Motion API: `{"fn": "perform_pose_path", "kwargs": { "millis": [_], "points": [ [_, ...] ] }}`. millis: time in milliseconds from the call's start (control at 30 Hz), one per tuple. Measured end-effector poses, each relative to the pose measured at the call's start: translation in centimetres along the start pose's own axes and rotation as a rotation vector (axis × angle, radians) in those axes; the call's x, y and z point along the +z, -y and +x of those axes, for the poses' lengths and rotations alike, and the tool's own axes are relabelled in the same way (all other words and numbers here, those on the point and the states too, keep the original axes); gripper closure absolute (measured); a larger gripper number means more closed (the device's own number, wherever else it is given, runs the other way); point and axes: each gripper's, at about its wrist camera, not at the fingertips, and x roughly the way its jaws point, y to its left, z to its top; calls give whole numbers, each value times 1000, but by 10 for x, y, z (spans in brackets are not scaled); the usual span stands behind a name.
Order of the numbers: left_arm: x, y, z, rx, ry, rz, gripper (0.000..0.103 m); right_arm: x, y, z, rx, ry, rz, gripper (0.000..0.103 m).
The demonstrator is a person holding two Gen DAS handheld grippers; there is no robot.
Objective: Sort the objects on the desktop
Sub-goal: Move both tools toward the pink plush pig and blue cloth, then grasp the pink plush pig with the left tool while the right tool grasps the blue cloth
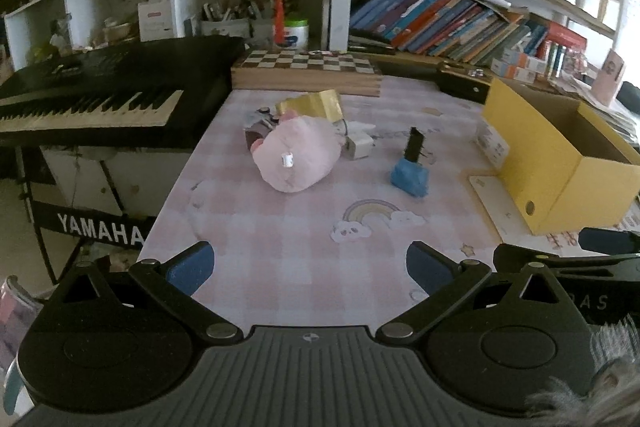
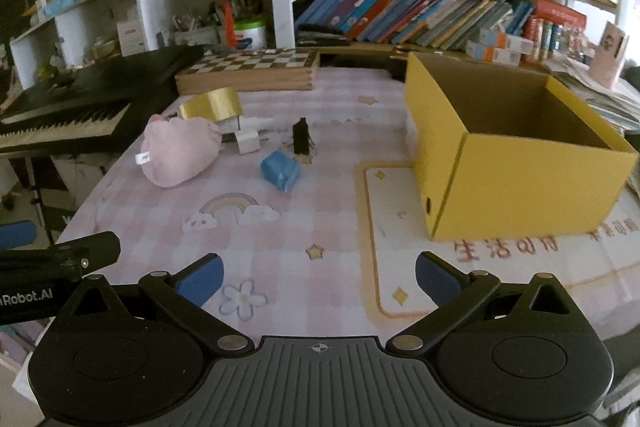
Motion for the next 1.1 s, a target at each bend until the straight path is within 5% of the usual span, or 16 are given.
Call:
{"fn": "perform_pose_path", "kwargs": {
  "millis": [800,1100],
  "points": [
    [78,-8,91,47,26,-65,0,77,2,107,176,-55,-84,3],
    [89,-10,146,85,-39,-31,0,77,-9,155,211,-141,-194,36]
  ]
}}
